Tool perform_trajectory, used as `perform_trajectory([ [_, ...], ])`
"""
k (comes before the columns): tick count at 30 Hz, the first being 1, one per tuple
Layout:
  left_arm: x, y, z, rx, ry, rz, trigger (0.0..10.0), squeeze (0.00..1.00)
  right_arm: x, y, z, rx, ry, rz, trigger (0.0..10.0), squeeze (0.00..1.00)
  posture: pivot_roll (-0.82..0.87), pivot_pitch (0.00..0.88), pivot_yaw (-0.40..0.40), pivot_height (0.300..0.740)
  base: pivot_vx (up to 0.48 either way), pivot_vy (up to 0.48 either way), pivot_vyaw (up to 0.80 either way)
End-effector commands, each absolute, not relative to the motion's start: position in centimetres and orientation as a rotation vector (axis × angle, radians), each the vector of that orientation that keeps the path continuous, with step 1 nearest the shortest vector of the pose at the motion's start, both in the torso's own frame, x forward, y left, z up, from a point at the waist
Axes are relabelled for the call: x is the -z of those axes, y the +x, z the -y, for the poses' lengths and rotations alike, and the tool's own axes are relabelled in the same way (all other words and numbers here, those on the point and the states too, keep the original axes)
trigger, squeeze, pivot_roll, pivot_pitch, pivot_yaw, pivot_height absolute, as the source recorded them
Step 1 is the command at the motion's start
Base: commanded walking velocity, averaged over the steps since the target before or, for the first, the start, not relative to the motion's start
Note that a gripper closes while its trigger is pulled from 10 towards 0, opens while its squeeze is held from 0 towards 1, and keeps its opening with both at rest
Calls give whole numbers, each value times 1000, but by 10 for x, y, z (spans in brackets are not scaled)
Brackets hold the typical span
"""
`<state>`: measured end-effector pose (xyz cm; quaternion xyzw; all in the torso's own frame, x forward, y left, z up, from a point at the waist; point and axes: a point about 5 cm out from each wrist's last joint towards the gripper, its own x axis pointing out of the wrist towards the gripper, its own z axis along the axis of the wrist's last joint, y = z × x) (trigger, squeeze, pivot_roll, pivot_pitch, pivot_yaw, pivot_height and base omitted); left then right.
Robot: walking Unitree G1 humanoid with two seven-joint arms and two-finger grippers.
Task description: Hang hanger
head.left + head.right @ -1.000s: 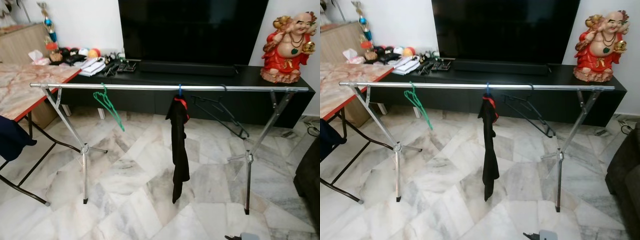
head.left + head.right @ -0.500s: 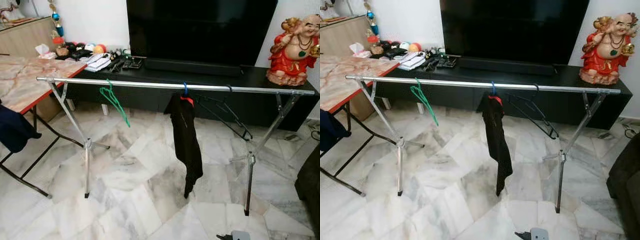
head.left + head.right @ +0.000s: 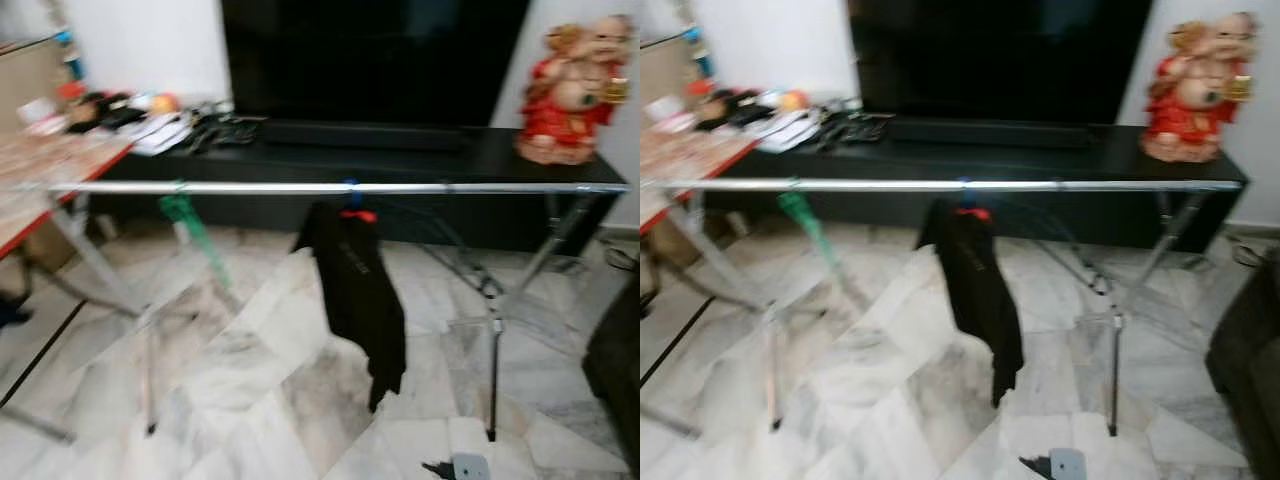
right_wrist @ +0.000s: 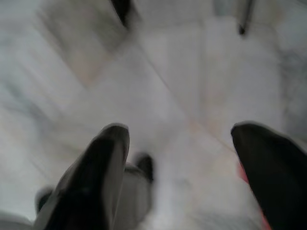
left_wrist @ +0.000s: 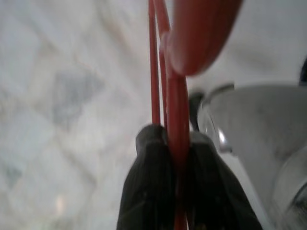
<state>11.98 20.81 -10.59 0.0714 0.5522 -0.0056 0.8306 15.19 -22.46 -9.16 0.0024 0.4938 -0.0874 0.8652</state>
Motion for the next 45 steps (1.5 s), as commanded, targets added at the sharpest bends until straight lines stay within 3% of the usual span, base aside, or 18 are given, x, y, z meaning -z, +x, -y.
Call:
perform_trajectory([
  [1,111,107,-199,45,125,-1215,10000,0,88,170,203,128,33,-987,10000,0,-1,16,8,740,424,0,0],
  [17,117,90,-186,62,132,-1250,10000,0,88,169,203,128,33,-989,10000,0,-1,0,8,740,422,0,0],
  [26,116,92,-185,80,149,-1236,10000,0,88,169,204,132,33,-989,10000,0,-4,0,4,740,31,0,0],
  [40,116,94,-186,78,171,-1229,10000,0,88,169,204,130,34,-987,10000,0,-1,2,-1,740,0,-444,0],
  [45,112,107,-189,56,206,-1174,10000,0,88,169,204,126,34,-987,10000,0,-3,5,-1,740,0,-334,0],
])
